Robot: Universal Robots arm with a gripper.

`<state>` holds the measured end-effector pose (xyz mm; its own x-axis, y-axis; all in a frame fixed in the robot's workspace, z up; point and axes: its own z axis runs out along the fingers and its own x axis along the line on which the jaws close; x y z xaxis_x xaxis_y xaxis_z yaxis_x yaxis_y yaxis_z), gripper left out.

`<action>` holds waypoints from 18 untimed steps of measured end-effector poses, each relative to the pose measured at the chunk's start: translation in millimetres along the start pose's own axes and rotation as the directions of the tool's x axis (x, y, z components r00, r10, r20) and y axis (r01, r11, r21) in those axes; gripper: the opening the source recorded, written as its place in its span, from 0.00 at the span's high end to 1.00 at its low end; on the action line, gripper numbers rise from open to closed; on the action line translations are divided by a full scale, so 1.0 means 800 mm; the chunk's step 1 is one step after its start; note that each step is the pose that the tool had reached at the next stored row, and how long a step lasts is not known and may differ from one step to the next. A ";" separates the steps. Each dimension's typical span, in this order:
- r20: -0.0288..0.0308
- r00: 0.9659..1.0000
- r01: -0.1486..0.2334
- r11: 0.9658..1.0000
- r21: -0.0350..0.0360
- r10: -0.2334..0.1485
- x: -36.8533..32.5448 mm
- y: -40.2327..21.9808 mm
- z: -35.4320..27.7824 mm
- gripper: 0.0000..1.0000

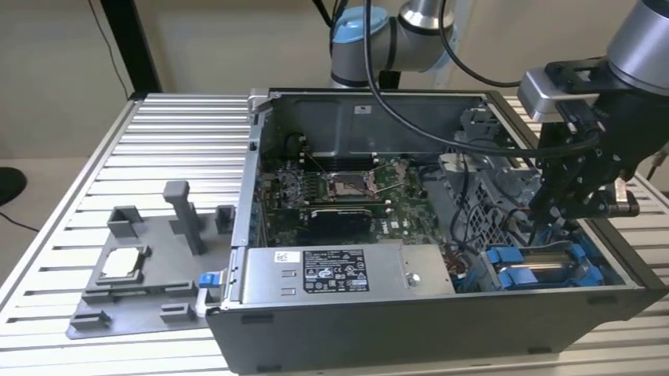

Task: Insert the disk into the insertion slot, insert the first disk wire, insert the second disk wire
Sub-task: 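Insert the first disk wire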

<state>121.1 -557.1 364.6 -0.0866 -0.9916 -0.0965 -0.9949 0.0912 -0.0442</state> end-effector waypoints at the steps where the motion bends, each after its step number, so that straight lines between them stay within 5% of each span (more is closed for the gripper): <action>1: 0.000 1.000 0.000 1.000 0.000 0.000 0.0000 0.0000 0.0000 1.00; 11: 0.000 1.000 0.000 1.000 -0.003 0.000 -0.0001 -0.0001 -0.0009 1.00; 13: -0.005 1.000 -0.002 1.000 -0.023 0.002 0.0000 -0.0019 -0.0011 1.00; 16: -0.022 1.000 -0.006 0.998 -0.061 0.004 0.0003 -0.0098 -0.0008 1.00; 18: -0.029 1.000 -0.006 0.998 -0.065 0.004 0.0007 -0.0144 0.0003 1.00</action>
<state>132.5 -558.7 364.7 -0.0923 -0.9934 -0.0680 -0.9956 0.0911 0.0209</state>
